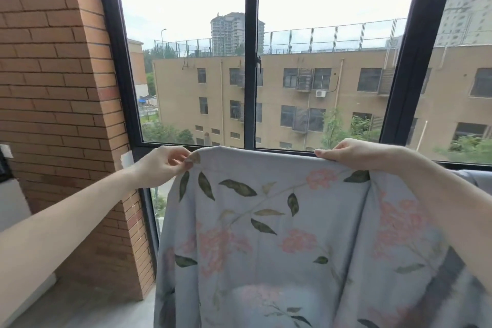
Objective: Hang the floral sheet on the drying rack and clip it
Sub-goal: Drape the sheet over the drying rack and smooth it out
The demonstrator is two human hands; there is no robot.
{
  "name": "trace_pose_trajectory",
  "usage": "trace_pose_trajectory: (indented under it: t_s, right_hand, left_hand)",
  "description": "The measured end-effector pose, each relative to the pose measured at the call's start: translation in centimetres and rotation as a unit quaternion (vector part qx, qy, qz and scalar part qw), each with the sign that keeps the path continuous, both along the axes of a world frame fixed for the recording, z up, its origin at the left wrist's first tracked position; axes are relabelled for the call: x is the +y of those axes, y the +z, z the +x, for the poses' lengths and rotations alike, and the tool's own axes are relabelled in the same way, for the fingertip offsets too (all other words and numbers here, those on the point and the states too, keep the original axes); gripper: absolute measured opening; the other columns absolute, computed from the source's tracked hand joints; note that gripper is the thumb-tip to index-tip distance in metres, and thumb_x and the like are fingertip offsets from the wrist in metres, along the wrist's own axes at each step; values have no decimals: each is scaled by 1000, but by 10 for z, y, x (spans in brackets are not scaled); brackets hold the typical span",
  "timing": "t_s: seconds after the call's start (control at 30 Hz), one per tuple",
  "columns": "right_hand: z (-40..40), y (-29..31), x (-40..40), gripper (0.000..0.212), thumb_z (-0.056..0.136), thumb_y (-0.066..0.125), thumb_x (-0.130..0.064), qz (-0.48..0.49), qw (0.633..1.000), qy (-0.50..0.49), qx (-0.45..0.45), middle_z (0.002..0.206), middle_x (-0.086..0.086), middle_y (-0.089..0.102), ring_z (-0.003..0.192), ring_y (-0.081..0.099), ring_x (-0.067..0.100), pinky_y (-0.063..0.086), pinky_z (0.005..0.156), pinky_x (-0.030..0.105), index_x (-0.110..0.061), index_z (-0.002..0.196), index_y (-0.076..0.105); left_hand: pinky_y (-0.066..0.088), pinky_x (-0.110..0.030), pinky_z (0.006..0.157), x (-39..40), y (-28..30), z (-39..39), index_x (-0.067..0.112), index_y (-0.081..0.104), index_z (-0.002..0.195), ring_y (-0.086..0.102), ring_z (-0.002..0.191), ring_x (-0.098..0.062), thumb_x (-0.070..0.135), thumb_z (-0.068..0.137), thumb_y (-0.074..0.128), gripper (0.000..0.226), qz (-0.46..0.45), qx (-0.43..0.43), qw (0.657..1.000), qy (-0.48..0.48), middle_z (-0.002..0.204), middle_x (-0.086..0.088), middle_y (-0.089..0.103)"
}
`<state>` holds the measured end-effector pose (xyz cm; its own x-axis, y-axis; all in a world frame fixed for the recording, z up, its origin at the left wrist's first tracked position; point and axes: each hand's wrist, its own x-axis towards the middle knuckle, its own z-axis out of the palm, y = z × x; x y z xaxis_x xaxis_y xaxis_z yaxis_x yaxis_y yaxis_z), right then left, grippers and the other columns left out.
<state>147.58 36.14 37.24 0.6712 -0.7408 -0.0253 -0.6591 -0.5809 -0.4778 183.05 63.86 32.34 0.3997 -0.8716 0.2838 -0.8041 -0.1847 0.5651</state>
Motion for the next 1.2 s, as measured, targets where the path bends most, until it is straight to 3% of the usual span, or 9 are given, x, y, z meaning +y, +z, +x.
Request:
trace_pose_trajectory:
  t_s: [0.17,0.33,0.5,0.67,0.77,0.93,1.0,1.13,1.2]
  right_hand:
    - [-1,3,3,60,84,68,-67,38,998,18,-49,67,-2,69,75,61,16,44,72,26,-7,87,80]
    - [-12,6,12,32,92,73,-47,62,996,19,-63,90,2,81,87,73,18,60,88,33,-19,87,85]
    - [-8,6,33,39,96,65,-50,-33,997,-17,-66,82,-2,76,78,67,15,53,77,30,-17,84,81]
    - [-17,-16,60,20,98,67,-32,-161,944,-31,-287,85,-6,74,77,69,12,58,73,31,-17,90,78]
    - [-61,-50,73,6,92,73,-22,-260,891,-73,-366,102,-16,68,97,65,3,52,84,20,-26,96,75]
    - [-166,-129,76,39,83,82,-15,-335,815,-236,-409,115,-9,56,111,55,13,47,100,37,-21,116,63]
    - [-193,-164,69,62,79,88,-32,-242,802,-341,-426,121,-3,51,115,51,17,47,101,42,-17,128,53]
    - [-210,-215,46,100,64,82,-65,-53,854,-416,-308,130,5,50,122,51,31,48,102,54,-16,141,40]
    - [-209,-223,38,79,73,81,-55,-33,848,-423,-318,117,7,58,112,58,34,51,93,50,-11,132,50]
  left_hand:
    - [60,-39,72,10,7,20,41,81,102,72,74,-18,33,98,68,15,-7,-175,984,21,75,9,76]
    - [57,-35,65,10,40,3,31,78,85,65,68,-10,37,99,64,20,54,-324,942,68,71,15,70]
    - [54,-26,68,-32,75,-82,33,70,103,67,81,-5,45,98,62,15,-24,-238,971,-13,90,18,69]
    - [51,-37,91,-88,54,-172,40,62,128,61,110,-14,60,103,43,37,90,-223,956,-167,120,12,64]
    - [45,-38,80,-113,38,-190,32,58,106,58,96,-22,57,106,34,35,72,-265,948,-160,99,8,62]
    - [41,-38,67,-135,27,-194,26,46,90,53,76,-23,55,106,30,37,22,-313,941,-123,81,5,57]
    - [39,-38,66,-136,27,-199,25,46,90,52,74,-24,54,106,30,37,15,-324,939,-116,79,5,56]
    - [40,-39,67,-137,27,-207,26,48,89,53,77,-27,56,105,30,38,22,-321,942,-97,82,3,59]
    - [42,-39,67,-135,28,-207,26,50,88,56,76,-26,57,104,30,41,21,-310,947,-87,81,3,63]
